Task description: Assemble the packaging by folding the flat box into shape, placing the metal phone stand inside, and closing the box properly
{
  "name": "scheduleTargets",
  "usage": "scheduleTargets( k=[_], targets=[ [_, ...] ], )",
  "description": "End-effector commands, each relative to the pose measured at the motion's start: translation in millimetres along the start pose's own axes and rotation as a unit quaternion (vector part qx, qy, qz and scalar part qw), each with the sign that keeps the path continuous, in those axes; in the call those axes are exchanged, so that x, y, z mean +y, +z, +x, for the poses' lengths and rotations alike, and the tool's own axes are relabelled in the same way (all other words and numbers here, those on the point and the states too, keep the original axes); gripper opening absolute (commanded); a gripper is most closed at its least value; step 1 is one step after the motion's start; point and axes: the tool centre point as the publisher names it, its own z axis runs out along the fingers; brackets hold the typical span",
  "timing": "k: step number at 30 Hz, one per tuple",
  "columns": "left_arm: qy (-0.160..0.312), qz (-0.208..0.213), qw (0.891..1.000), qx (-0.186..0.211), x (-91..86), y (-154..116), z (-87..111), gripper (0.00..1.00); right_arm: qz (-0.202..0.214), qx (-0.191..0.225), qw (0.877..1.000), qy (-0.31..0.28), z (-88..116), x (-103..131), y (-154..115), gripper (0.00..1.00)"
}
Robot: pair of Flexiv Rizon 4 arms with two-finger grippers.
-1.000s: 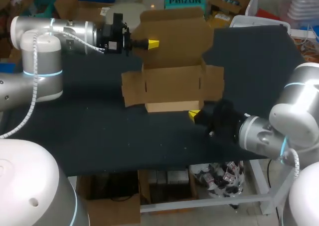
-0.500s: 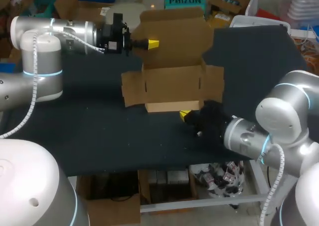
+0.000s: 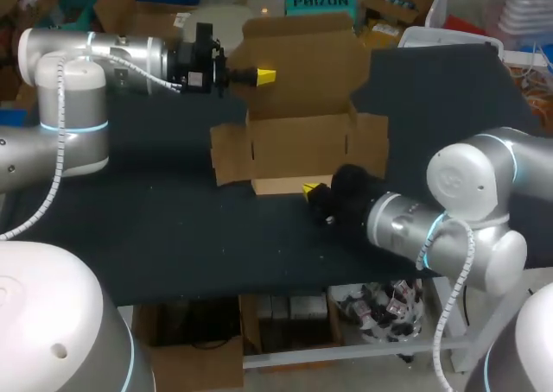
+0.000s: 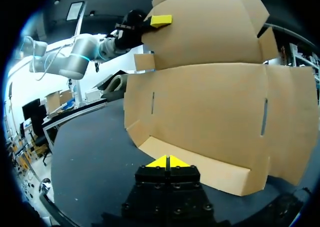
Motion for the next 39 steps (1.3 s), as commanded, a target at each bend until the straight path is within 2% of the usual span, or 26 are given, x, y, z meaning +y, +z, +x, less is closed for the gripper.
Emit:
scheduleTargets(
  k=[1, 39],
  targets=[
    [0.0, 0.0, 1.0, 0.001, 1.4, -0.4, 0.3, 0.0, 0.007, -0.025, 1.0, -0.001, 0.2, 0.0, 18.3, 0.0],
    [0.0, 0.0, 1.0, 0.001, 1.4, -0.4, 0.3, 0.0, 0.029, -0.049, 0.998, 0.018, -13.9, -20.3, 35.4, 0.0]
  ],
)
